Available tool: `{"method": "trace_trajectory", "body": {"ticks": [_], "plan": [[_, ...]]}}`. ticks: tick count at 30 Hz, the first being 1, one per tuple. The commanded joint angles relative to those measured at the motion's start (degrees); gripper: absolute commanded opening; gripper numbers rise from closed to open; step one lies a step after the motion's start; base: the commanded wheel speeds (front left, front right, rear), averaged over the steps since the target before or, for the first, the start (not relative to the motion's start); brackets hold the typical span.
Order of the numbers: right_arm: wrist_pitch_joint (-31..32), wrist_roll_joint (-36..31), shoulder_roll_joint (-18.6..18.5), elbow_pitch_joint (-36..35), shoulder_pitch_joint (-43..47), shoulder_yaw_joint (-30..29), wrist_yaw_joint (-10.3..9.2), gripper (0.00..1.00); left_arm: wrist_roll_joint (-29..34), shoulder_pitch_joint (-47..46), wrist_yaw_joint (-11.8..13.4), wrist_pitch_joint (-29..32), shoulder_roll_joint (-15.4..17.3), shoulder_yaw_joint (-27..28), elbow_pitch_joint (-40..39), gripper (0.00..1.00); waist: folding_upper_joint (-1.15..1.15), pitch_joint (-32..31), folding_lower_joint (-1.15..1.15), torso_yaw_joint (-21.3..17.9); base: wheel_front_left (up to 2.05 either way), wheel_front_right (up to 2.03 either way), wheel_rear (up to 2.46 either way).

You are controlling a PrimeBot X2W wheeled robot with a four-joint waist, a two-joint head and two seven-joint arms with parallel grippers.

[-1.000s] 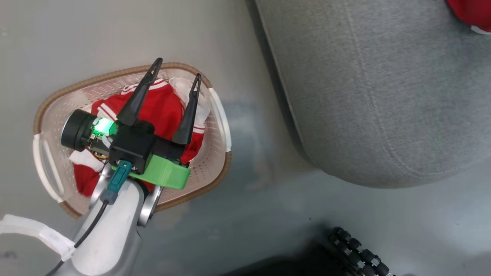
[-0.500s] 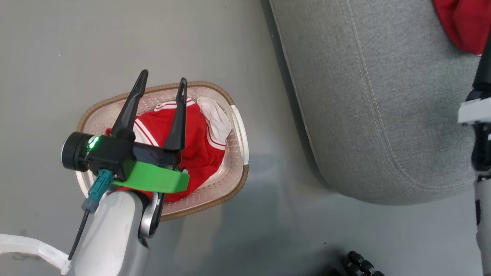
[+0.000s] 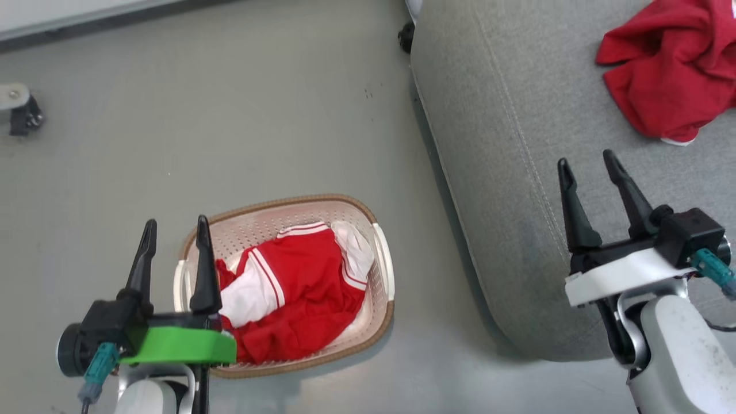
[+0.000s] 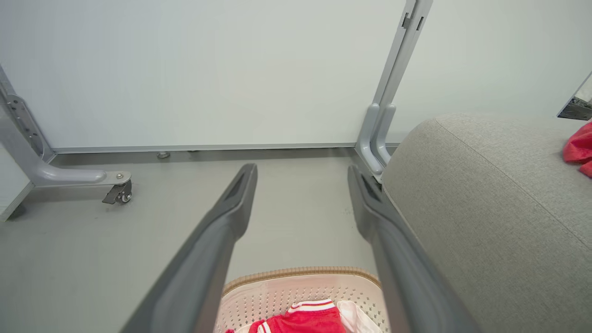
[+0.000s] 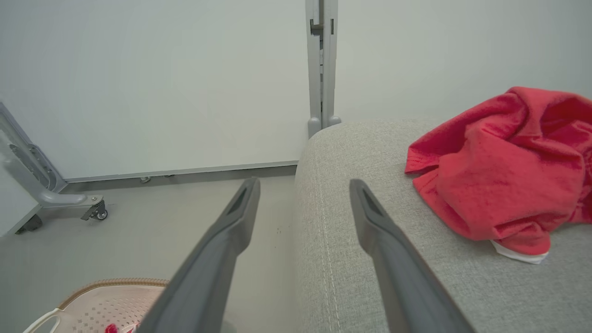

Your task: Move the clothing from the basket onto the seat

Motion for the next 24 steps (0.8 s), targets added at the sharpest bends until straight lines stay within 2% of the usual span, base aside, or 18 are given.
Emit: {"method": "trace_trajectory", "body": {"ticks": [1, 8, 13, 24], "plan": [[-0.17, -0.47, 0.14, -0.65, 1.97, 0.33, -0.04, 1.00, -0.05, 2.28, 0.18, -0.02, -0.07, 0.69, -0.70, 1.00, 0.00, -8.22, 0.00, 2.32, 0.00, 0.00, 0.00], [-0.18, -2.68, 1.73, -3.93, 8.82, -0.59, -0.04, 1.00, -2.74, 9.29, 2.60, -0.02, -0.08, 0.54, -4.17, 1.00, 0.00, -14.60, 0.00, 2.74, 0.00, 0.00, 0.00], [-0.18, -3.56, 1.31, -4.53, 13.15, 1.39, -0.04, 1.00, -0.49, 13.46, 4.26, -0.02, -0.07, 0.82, -6.45, 1.00, 0.00, -17.31, 0.00, 2.34, 0.00, 0.00, 0.00], [-0.17, -3.62, 1.43, -5.21, 16.62, 3.36, -0.04, 1.00, -0.71, 16.04, 4.64, -0.03, -0.07, -0.01, -6.24, 1.00, 0.00, -17.96, 0.00, 3.17, 0.00, 0.00, 0.00]]}}
